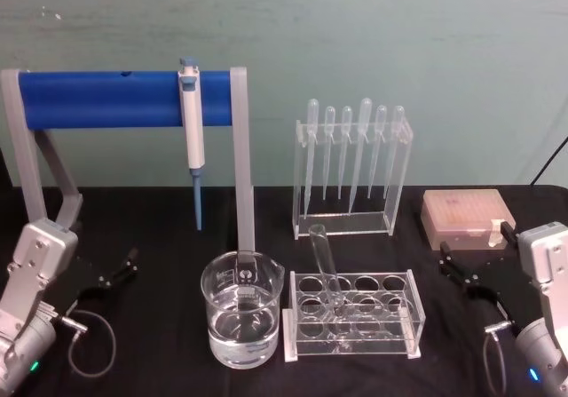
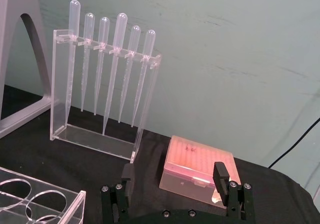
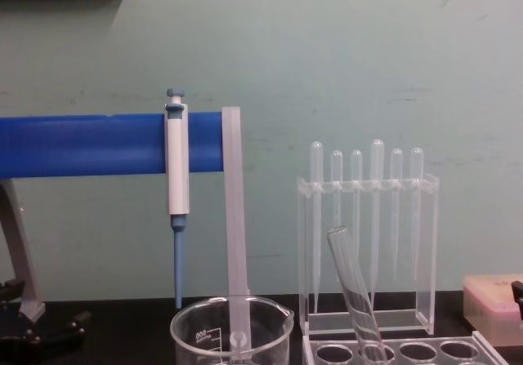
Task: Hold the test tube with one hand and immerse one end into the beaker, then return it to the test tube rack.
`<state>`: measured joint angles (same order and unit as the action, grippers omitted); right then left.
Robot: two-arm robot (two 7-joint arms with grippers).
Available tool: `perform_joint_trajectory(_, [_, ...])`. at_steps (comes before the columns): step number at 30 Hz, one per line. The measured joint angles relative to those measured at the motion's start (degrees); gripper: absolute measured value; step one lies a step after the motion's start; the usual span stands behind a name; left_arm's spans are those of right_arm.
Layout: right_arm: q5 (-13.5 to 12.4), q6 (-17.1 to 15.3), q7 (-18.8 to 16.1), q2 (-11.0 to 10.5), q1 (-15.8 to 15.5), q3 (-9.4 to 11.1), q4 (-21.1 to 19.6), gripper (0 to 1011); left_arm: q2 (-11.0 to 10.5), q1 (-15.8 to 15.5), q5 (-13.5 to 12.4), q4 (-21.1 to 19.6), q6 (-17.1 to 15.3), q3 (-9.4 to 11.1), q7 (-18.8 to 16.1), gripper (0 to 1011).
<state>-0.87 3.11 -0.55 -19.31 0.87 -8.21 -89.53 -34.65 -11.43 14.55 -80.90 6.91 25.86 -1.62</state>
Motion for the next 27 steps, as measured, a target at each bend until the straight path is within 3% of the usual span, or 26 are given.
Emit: perform_joint_trajectory(27, [-0.4,-0.2,0.0,-0.2,-0.1,0.0,-0.4,1002,0.0,0.0,0.0,0.0,0.0,0.0,0.0,1000])
